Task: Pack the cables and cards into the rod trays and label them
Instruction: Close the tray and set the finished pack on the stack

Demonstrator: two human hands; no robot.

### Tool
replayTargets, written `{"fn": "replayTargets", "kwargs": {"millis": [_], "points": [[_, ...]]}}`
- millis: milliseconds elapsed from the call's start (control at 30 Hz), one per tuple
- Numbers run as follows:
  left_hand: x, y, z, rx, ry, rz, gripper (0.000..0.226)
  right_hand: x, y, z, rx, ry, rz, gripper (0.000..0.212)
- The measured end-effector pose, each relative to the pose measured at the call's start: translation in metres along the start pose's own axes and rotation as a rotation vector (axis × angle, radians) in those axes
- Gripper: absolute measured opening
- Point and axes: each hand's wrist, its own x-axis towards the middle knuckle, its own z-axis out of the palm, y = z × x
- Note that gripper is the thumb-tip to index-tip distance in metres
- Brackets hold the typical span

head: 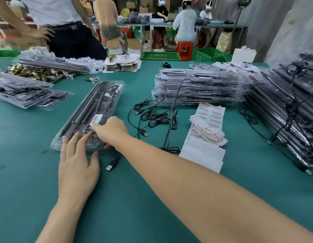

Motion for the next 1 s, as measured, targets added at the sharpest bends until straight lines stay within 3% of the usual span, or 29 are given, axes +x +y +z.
{"fn": "replayTargets", "kwargs": {"millis": [133, 267, 367, 467, 567, 667, 767, 867, 1000], "points": [[-0.002, 0.005, 0.000, 0.085, 0.020, -0.022, 0.056, -0.045, 0.024, -0.049, 0.041, 0.058, -0.264, 0.048], [-0.002, 0.019, -0.005, 0.076, 0.053, -0.015, 0.054, -0.112, 0.091, -0.108, 0.078, 0.305, -0.510, 0.019], [0.011, 0.050, -0.011, 0.082, 0.089, 0.159, 0.055, -0.145, 0.145, -0.156, -0.014, 0.519, -0.490, 0.013], [0.047, 0.107, -0.002, 0.121, -0.009, 0.269, 0.055, -0.151, 0.185, -0.185, -0.195, 0.705, -0.415, 0.017], [0.089, 0.176, 0.027, 0.128, -0.139, 0.349, 0.056, -0.143, 0.202, -0.191, -0.339, 0.674, -0.381, 0.028], [0.128, 0.236, 0.069, 0.115, -0.275, 0.366, 0.056, -0.137, 0.208, -0.191, -0.331, 0.602, -0.355, 0.038], [0.167, 0.279, 0.100, 0.042, -0.348, 0.142, 0.065, -0.136, 0.212, -0.193, -0.287, 0.591, -0.362, 0.044], [0.199, 0.296, 0.116, 0.081, -0.395, -0.072, 0.089, -0.134, 0.213, -0.195, -0.258, 0.591, -0.366, 0.049], [0.221, 0.296, 0.122, 0.132, -0.507, -0.079, 0.099, -0.132, 0.213, -0.195, -0.217, 0.561, -0.346, 0.052]]}}
